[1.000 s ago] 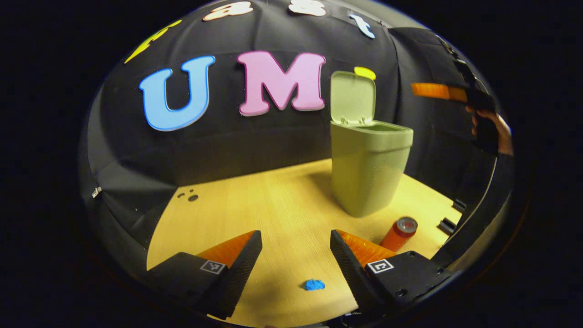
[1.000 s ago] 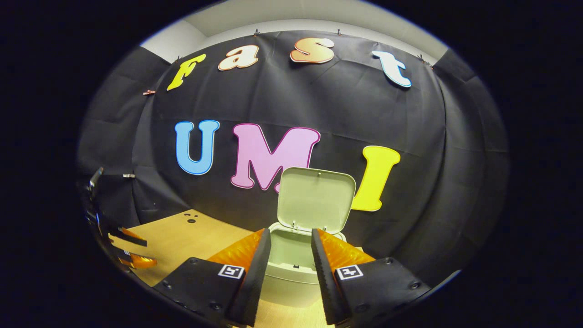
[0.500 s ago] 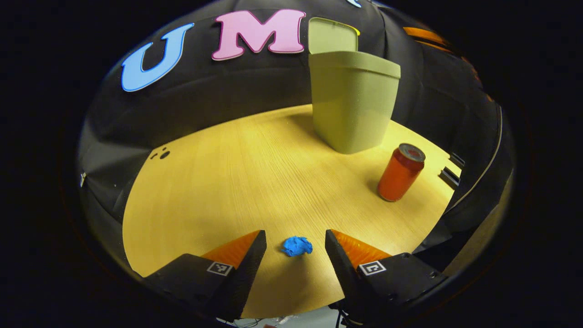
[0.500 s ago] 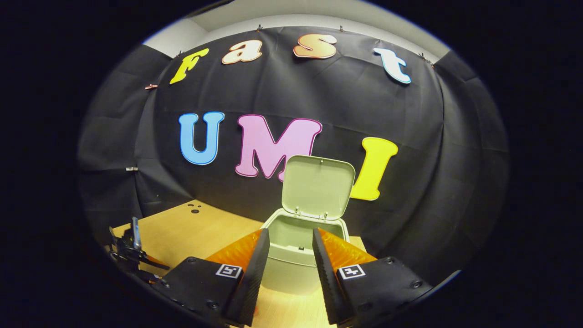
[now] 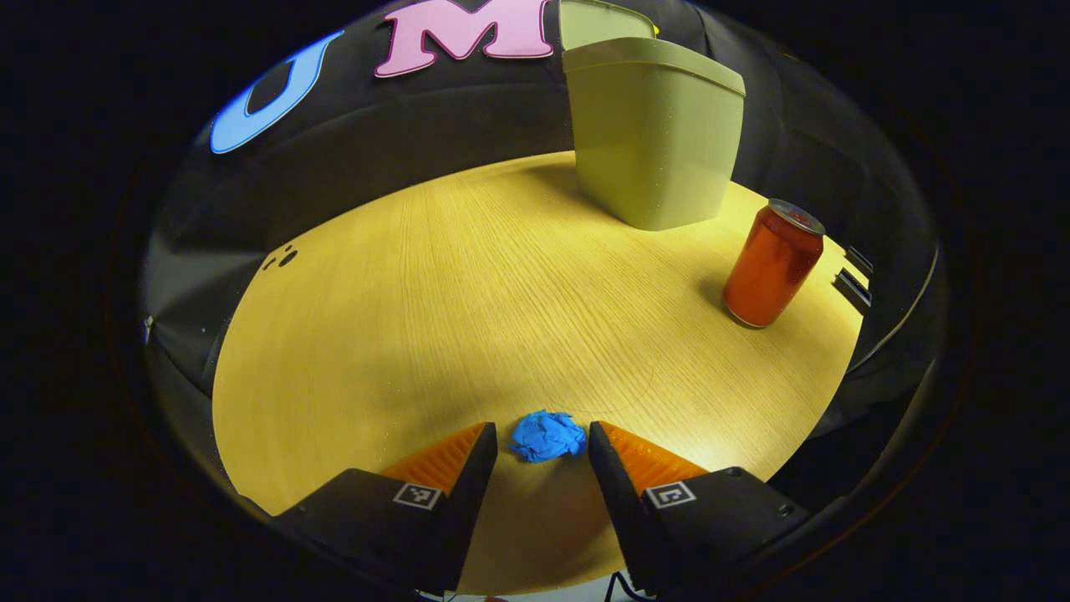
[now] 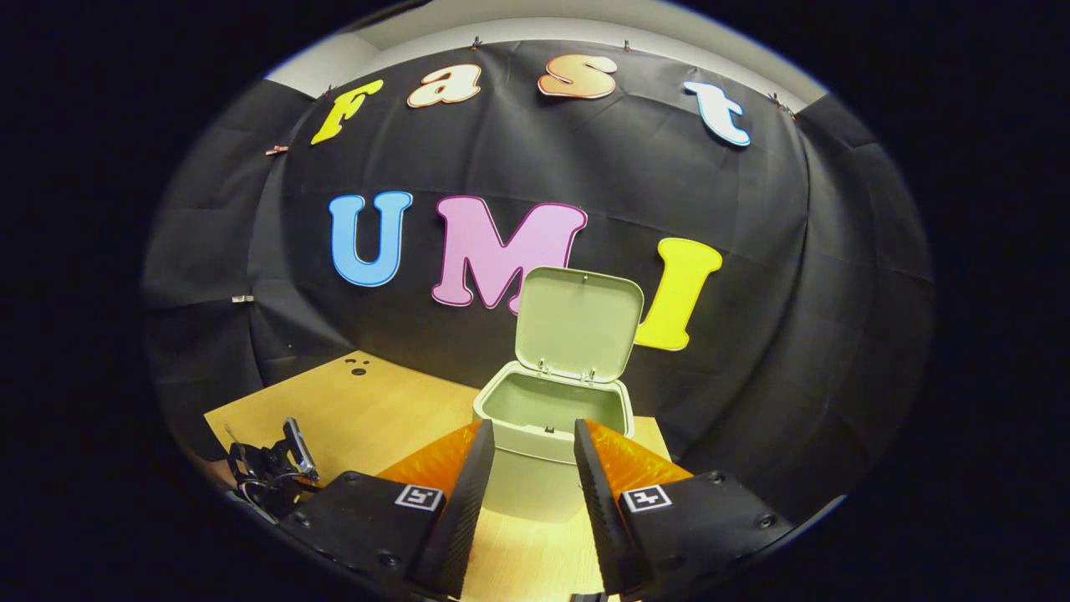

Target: Press the lid of the desktop garbage bin to open it, pick up the crumpled paper on the desktop and throw it into the bin, then pick up the pop can on the desktop and drop it into the bin, and finally close the garbage bin lid.

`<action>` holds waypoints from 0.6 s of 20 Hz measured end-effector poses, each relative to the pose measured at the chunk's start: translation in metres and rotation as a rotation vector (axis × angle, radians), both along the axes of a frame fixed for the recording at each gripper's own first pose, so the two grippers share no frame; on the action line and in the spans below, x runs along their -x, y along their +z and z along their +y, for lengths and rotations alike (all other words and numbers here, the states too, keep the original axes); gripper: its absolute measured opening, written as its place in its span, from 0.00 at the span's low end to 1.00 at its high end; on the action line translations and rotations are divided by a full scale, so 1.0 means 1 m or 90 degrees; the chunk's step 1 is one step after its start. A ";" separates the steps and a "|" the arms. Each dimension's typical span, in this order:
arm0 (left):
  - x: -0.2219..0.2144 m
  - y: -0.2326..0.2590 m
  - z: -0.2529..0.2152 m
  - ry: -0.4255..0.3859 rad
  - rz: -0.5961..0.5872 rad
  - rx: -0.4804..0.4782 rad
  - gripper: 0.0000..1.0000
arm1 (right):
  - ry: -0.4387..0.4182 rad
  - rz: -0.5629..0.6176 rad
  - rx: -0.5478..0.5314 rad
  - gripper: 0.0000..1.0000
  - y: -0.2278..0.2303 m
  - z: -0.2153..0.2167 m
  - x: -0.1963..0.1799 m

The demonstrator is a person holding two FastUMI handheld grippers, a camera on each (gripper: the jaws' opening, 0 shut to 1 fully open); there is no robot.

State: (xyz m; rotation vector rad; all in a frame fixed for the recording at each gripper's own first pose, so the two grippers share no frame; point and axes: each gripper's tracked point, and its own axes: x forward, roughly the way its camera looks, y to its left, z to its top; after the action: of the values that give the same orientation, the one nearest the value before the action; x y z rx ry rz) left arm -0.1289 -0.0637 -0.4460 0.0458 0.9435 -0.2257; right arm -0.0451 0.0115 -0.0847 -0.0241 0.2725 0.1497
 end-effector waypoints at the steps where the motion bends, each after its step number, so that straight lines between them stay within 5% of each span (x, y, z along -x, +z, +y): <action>1: -0.002 -0.001 -0.001 0.002 -0.002 0.004 0.73 | -0.002 0.006 0.002 0.63 -0.002 -0.001 0.002; 3: -0.004 -0.001 -0.003 0.003 -0.002 0.013 0.60 | -0.003 0.014 0.001 0.63 -0.005 0.000 0.005; 4: -0.004 0.000 -0.004 0.002 0.000 0.015 0.43 | -0.003 0.016 0.000 0.63 -0.005 0.000 0.006; 8: -0.003 0.008 -0.001 -0.002 -0.010 0.007 0.35 | 0.001 0.019 -0.006 0.63 -0.007 0.004 0.008; 12: -0.009 0.032 0.006 0.018 -0.037 0.013 0.43 | 0.004 0.022 -0.022 0.64 -0.011 0.010 0.007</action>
State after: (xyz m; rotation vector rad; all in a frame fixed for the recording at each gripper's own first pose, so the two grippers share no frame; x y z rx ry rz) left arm -0.1198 -0.0574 -0.4138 0.0201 0.8833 -0.2060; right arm -0.0520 0.0211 -0.0955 0.0116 0.3043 0.1618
